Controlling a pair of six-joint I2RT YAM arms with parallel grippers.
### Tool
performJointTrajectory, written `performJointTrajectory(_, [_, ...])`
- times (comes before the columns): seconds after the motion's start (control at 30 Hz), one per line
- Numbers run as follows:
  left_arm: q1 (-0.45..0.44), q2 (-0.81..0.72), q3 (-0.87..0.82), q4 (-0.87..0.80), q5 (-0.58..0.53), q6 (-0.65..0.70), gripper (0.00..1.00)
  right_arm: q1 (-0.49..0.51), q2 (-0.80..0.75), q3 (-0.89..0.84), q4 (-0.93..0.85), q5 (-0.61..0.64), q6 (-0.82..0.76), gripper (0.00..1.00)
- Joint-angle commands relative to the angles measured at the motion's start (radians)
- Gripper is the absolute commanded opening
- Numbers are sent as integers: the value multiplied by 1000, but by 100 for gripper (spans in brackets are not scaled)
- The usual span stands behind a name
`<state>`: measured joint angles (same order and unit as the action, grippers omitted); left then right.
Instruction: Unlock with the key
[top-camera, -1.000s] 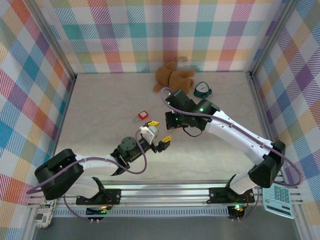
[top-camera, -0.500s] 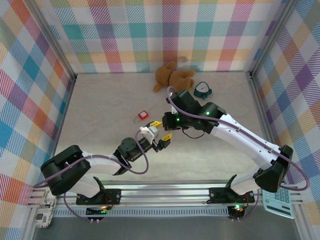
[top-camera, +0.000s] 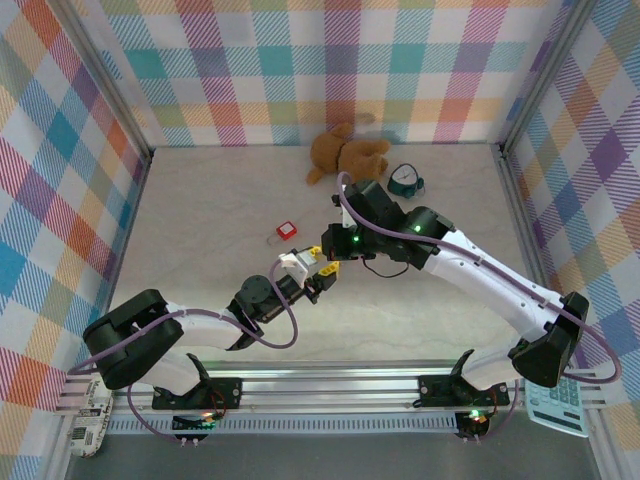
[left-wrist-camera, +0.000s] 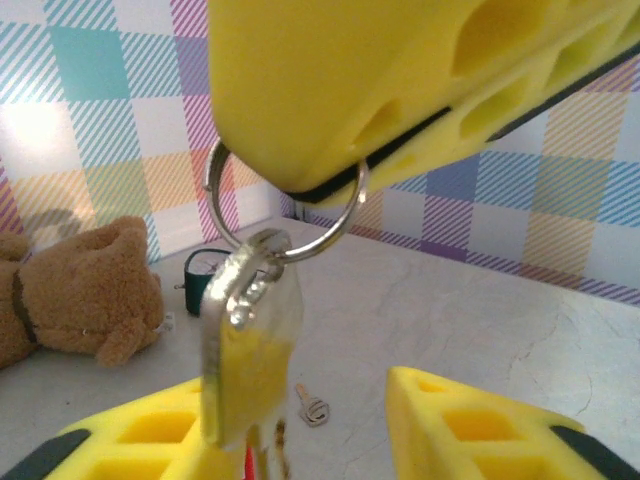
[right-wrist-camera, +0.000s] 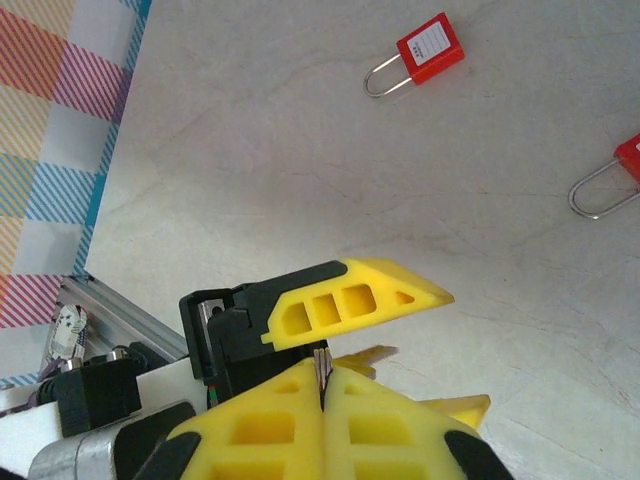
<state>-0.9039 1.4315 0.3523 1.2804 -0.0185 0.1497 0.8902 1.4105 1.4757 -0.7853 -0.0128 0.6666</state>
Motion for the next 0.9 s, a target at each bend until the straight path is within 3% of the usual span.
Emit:
performJointTrajectory(0.0, [-7, -4, -1, 60, 15, -4, 34, 4, -29, -14, 24, -2, 14, 0])
performJointTrajectory(0.17, [-7, -17, -12, 58, 9, 4, 25, 5, -25, -17, 21, 14, 11, 0])
performJointTrajectory(0.47, [-7, -36, -30, 50, 26, 11, 0, -4, -36, -25, 6, 91, 3, 0])
performJointTrajectory(0.87, [-4, -84, -34, -49, 47, 28, 0, -77, -59, -96, 14, 127, -4, 0])
